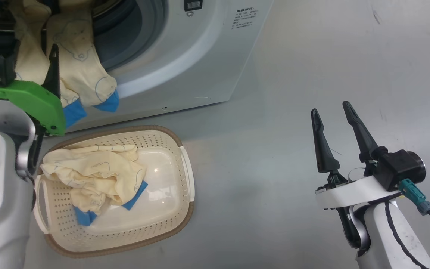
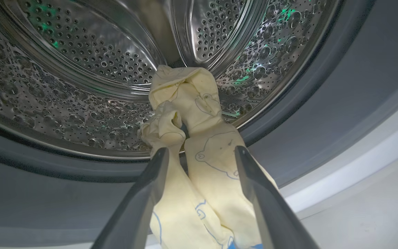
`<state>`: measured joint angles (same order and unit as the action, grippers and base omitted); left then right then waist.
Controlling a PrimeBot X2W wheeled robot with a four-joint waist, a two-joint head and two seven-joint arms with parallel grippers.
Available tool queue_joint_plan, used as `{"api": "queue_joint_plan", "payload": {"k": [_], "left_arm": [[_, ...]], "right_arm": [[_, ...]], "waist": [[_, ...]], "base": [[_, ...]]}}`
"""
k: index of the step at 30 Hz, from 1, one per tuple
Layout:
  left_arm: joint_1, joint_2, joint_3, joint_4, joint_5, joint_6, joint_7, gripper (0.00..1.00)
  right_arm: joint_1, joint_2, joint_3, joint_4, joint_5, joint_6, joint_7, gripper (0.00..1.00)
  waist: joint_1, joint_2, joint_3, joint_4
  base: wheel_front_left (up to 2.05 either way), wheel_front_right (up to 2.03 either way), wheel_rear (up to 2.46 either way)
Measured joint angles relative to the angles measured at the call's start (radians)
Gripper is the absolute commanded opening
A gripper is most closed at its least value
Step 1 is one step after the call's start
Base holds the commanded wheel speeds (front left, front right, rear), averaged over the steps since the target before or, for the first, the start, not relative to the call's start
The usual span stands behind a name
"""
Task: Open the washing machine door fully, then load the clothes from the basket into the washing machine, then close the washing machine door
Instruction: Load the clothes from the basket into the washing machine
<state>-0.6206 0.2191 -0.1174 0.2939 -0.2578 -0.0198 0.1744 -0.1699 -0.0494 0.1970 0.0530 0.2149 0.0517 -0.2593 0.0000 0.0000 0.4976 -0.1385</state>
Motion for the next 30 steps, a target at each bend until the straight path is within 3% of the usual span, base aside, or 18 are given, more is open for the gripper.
{"api": "queue_joint_plan", "payload": {"k": [10,16,30], "left_arm": [[-0.182,0.089,0.031,0.099,-0.059,-0.056,0.246,1.00],[-0.260,0.151,0.051,0.145,-0.073,-0.062,0.377,1.00],[-0.339,0.179,0.058,0.248,-0.124,-0.066,0.621,1.00]], "right_arm": [[-0.053,0.001,0.050,-0.024,0.095,-0.002,0.000,1.00],[-0.073,0.001,0.068,-0.034,0.122,-0.014,0.000,1.00],[-0.093,0.002,0.096,-0.034,0.162,-0.029,0.000,1.00]], "waist": [[0.0001,0.0000,0.063,-0.063],[0.0001,0.0000,0.093,-0.103],[0.0001,0.0000,0.133,-0.171]], "base": [[0.00,0.00,0.00],[0.00,0.00,0.00],[0.00,0.00,0.00]]}}
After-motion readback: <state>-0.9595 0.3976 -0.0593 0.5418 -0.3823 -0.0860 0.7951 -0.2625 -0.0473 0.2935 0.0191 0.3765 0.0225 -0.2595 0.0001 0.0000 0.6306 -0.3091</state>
